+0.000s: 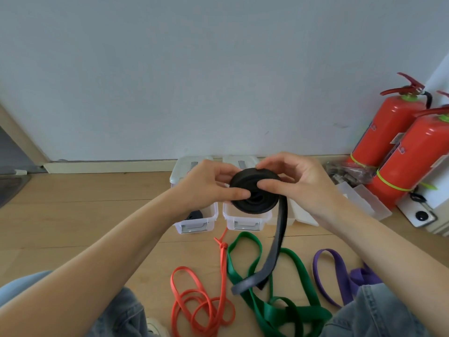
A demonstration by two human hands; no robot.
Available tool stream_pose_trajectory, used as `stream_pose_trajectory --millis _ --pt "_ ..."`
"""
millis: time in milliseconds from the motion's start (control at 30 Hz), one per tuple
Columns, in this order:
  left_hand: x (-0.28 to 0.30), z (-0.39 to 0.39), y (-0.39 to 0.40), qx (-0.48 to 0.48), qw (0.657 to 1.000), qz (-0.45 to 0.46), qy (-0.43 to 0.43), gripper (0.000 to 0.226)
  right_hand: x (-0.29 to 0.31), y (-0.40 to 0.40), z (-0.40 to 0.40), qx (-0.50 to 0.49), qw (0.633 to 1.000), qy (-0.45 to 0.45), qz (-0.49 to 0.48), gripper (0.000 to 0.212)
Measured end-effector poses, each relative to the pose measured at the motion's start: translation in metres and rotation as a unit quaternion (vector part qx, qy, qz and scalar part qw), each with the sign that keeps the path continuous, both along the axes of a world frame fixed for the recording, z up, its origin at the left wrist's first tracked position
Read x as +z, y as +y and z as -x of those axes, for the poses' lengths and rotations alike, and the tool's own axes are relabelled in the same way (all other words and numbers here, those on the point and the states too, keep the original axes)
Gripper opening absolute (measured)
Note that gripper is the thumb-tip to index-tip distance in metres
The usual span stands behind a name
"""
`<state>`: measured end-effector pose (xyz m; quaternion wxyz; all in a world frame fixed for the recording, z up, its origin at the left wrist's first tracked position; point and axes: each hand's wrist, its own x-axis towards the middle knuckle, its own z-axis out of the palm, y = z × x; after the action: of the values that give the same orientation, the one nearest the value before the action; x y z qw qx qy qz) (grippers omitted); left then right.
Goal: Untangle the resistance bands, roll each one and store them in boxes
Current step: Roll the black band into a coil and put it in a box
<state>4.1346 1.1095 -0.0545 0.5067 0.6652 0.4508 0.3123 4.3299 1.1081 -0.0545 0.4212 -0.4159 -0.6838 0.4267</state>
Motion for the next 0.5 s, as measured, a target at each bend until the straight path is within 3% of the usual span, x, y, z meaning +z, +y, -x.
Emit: stream_pose_trajectory --millis 133,300,500 --pt "0.008 0.006 0.007 0.058 0.986 0.040 -0.153 0.032 -0.006 0.003 -0.001 -0.006 0.992 0.088 0.091 0.059" --pt "0.009 0.010 0.010 0.087 0.960 0.078 -0.254 0.042 -0.010 0.002 0.003 -0.046 0.989 0.131 0.050 0.034" --pt "-0.001 0.001 0.004 0.080 0.957 0.103 -0.258 0.040 -0.017 0.000 0.006 -0.052 0.989 0.131 0.051 0.032"
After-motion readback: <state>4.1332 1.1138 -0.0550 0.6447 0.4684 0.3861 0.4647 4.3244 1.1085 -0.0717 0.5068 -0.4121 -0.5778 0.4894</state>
